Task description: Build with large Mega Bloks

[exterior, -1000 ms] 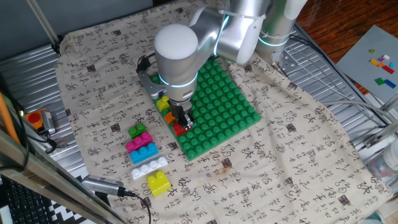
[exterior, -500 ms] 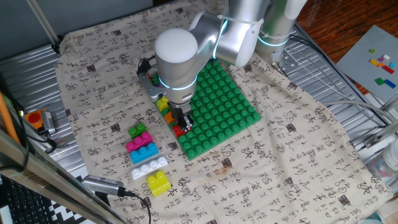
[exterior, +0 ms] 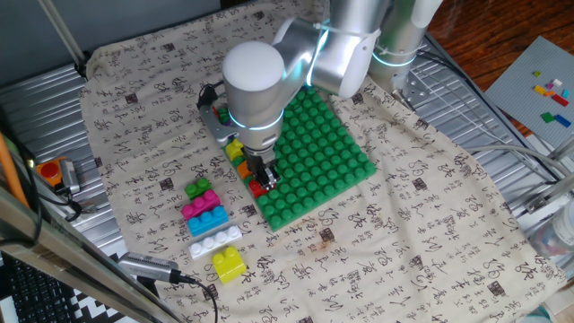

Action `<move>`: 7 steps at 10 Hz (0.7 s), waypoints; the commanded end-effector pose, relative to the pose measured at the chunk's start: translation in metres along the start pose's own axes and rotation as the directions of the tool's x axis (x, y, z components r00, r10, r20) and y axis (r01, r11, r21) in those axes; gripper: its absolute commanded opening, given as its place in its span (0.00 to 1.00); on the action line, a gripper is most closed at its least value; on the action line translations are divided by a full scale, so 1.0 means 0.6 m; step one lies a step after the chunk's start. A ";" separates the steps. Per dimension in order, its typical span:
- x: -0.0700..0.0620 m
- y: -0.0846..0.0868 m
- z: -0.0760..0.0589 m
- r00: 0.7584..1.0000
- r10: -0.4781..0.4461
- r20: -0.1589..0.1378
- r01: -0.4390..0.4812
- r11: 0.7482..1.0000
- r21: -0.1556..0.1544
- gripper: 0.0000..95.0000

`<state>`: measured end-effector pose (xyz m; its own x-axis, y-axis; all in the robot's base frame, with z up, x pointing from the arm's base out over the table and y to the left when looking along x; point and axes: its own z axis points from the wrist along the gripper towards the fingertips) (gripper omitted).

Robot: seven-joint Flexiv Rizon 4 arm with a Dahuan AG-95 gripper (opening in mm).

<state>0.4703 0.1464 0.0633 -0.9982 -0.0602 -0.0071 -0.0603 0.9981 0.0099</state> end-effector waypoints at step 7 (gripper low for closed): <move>0.001 0.000 -0.016 0.999 -0.038 -0.022 0.038 0.999 0.009 0.60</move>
<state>0.4698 0.1453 0.0705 -0.9951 -0.0987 0.0029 -0.0987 0.9951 -0.0027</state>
